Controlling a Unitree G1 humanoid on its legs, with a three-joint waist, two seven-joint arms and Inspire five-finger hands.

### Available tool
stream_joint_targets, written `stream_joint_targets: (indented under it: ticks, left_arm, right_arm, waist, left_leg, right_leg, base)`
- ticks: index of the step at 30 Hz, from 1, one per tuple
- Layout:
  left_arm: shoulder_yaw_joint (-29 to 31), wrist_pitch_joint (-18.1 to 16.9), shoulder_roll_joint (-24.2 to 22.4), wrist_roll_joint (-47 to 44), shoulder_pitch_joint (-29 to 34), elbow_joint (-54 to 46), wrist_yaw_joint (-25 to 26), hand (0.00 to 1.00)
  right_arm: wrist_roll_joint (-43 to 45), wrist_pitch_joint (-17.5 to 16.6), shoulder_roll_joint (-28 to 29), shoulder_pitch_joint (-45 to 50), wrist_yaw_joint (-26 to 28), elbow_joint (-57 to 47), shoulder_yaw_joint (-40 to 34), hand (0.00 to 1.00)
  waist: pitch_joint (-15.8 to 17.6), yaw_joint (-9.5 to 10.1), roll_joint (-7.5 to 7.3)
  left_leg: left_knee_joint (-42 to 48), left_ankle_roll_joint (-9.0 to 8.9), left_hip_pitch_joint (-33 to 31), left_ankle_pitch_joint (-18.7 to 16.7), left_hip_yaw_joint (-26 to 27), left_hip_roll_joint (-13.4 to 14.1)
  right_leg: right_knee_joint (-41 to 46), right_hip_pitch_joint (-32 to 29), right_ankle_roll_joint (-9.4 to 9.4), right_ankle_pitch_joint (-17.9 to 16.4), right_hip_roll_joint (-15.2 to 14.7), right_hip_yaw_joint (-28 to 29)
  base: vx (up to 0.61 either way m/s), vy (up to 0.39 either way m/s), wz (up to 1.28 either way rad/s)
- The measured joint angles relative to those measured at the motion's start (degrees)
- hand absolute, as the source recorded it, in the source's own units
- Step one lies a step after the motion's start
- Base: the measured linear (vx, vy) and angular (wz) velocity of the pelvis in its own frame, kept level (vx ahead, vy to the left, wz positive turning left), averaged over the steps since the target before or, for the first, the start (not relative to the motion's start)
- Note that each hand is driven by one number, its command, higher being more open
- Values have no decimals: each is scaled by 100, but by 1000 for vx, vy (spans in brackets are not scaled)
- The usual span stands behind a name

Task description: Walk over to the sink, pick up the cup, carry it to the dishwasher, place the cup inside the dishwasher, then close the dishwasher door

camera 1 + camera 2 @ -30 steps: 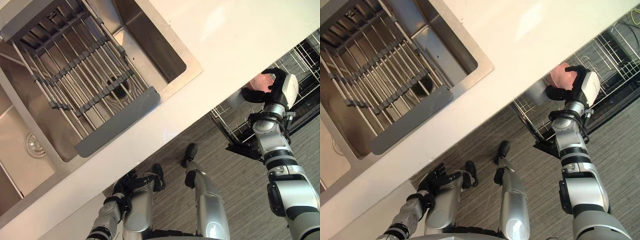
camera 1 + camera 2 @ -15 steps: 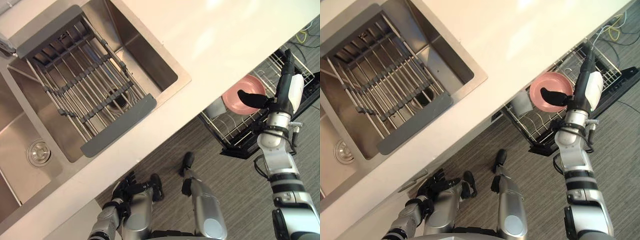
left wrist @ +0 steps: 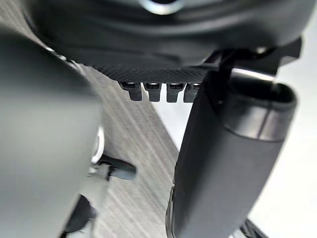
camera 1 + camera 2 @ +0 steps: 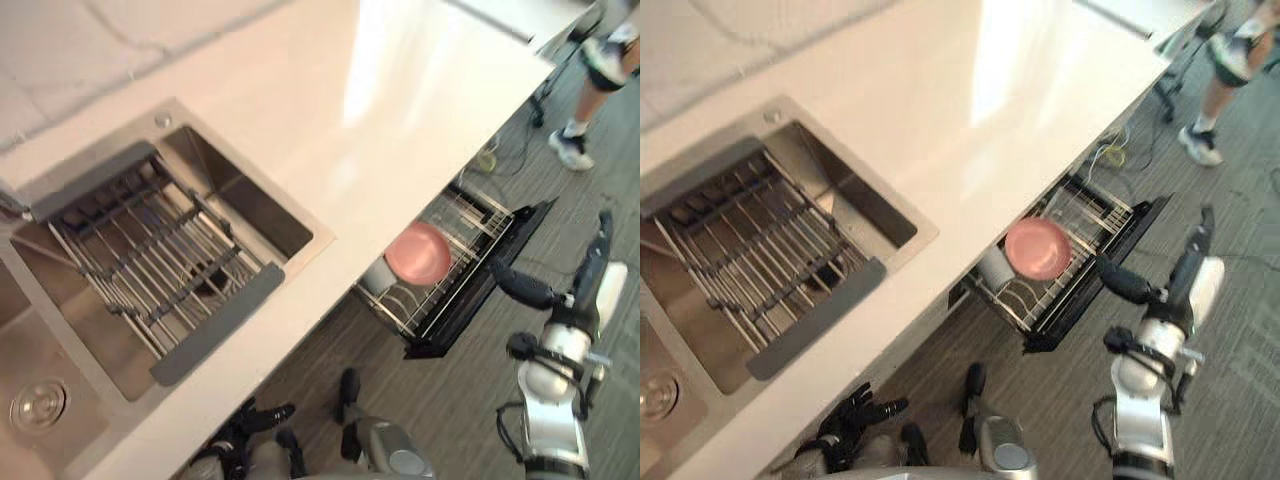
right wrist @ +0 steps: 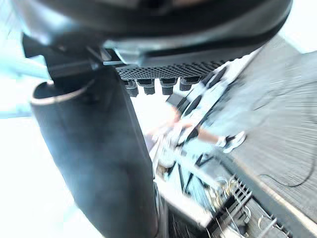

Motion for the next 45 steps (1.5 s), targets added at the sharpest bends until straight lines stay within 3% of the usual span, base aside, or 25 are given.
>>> stream_joint_targets:
  ticks: [5, 11, 14, 27, 45]
  left_arm:
    - [193, 66, -77, 142, -1, 146, -95, 100]
    - [330, 87, -189, 350, 0, 354, -105, 100]
    - [527, 141, -245, 340, 2, 376, -110, 100]
    - [758, 447, -268, 342, -2, 388, -173, 100]
    - [729, 462, -108, 698, -57, 398, -357, 100]
  right_arm:
    - [1528, -420, 549, 128, 531, 636, -409, 100]
    - [3325, -479, 742, 87, 1701, 1937, -609, 100]
    - [3935, -474, 831, 90, 2161, 2381, -617, 100]
    - [4373, -409, 911, -11, 3232, 3591, -327, 100]
    - [3776, 58, 53, -614, 3585, 4956, -107, 100]
  waist:
    - [-127, -107, 51]
    - [-374, -42, 275]
    - [-409, 53, 295]
    - [-497, 209, 270]
    - [-448, 265, 161]
  left_leg:
    - [-147, -52, 288, 30, 21, -22]
    - [-330, -125, 519, 43, 83, 8]
    - [-330, -153, 616, 36, 90, 43]
    - [-332, -189, 845, 37, -63, 97]
    - [-265, -226, 914, 63, -396, 125]
  right_leg:
    - [-34, 222, 53, -49, -3, 13]
    - [-39, 380, 68, -114, 36, 4]
    - [-40, 477, 49, -133, 68, -4]
    - [-42, 783, 57, -193, 77, -200]
    - [-43, 1030, 66, -284, 34, -502]
  base:
    - [-44, 61, -2]
    - [-45, 12, 0]
    - [-38, 6, 0]
    - [-19, 35, 7]
    - [-24, 19, 9]
